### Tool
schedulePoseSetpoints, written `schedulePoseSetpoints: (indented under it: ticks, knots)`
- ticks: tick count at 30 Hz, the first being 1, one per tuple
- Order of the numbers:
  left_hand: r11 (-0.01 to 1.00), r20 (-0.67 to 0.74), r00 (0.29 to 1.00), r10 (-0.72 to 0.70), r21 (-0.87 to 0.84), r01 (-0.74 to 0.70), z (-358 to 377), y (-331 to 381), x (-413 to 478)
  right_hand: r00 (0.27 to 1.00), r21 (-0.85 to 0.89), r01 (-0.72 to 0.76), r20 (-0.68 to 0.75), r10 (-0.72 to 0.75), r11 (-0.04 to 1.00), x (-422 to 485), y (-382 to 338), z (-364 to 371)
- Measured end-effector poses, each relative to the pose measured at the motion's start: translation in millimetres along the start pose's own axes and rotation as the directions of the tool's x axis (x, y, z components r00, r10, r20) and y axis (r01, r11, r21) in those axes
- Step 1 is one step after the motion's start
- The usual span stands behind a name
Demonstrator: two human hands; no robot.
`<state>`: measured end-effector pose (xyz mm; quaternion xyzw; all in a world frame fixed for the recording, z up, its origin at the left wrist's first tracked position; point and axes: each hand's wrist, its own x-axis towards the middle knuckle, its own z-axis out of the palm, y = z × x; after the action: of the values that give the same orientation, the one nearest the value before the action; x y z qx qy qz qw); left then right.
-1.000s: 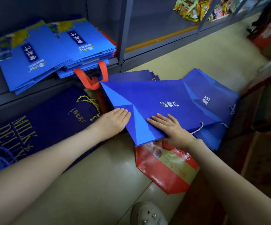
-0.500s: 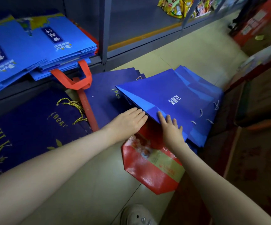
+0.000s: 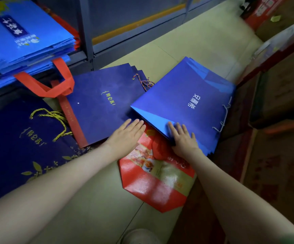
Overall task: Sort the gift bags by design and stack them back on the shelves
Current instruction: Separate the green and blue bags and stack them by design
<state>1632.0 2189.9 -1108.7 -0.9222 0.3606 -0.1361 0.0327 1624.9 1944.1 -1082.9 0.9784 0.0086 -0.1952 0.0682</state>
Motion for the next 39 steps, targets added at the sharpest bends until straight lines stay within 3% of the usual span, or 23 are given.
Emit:
schedulePoseSetpoints:
  ticks: [3,6,12,17,20,23,27,31,34,36,39]
  knots:
    - [1.000,0.033,0.999,-0.004,-0.005,0.004,12.9,6.2,15.0,0.994,0.001,0.105,-0.027,-0.105,0.995,18.3,-20.3,0.8]
    - [1.000,0.042,0.999,-0.010,-0.013,0.011,25.4,8.4,27.4,0.992,0.023,0.116,-0.045,-0.115,0.993,35.9,-37.5,2.6]
    - [0.997,0.052,0.997,-0.049,-0.061,0.052,46.7,1.2,34.9,0.991,-0.028,-0.136,-0.021,0.135,0.990,46.7,-7.9,13.2]
    - [0.986,0.052,0.990,-0.133,-0.098,0.138,50.9,-14.0,22.2,0.984,0.131,-0.166,0.094,0.154,0.977,65.6,1.9,5.0]
    - [0.958,0.061,0.968,-0.242,-0.141,0.249,41.4,-33.9,-1.1,0.995,0.152,-0.092,-0.027,0.097,0.984,71.6,-17.9,1.2]
    - [0.906,0.060,0.920,-0.388,-0.160,0.393,23.0,-66.5,-33.7,0.984,0.177,0.077,-0.173,-0.046,0.981,76.7,-68.0,-11.6]
    - [0.789,-0.030,0.789,-0.614,-0.046,0.613,-14.9,-132.5,-102.6,0.929,0.268,0.313,-0.286,-0.235,0.911,80.4,-167.1,-40.7]
    - [0.614,-0.132,0.642,-0.755,0.198,0.764,-62.2,-200.2,-197.9,0.802,0.271,0.569,-0.389,-0.453,0.776,66.3,-274.8,-67.4]
    - [0.482,-0.030,0.541,-0.840,0.415,0.771,-86.5,-237.4,-272.9,0.685,0.264,0.714,-0.454,-0.570,0.649,43.4,-343.9,-87.2]
    - [0.364,0.098,0.366,-0.925,0.496,0.788,-92.5,-253.5,-316.3,0.628,0.252,0.772,-0.450,-0.635,0.584,27.5,-375.5,-99.4]
    - [0.203,0.269,0.075,-0.960,0.489,0.848,-88.1,-265.6,-360.8,0.561,0.178,0.823,-0.399,-0.725,0.539,11.5,-402.7,-107.9]
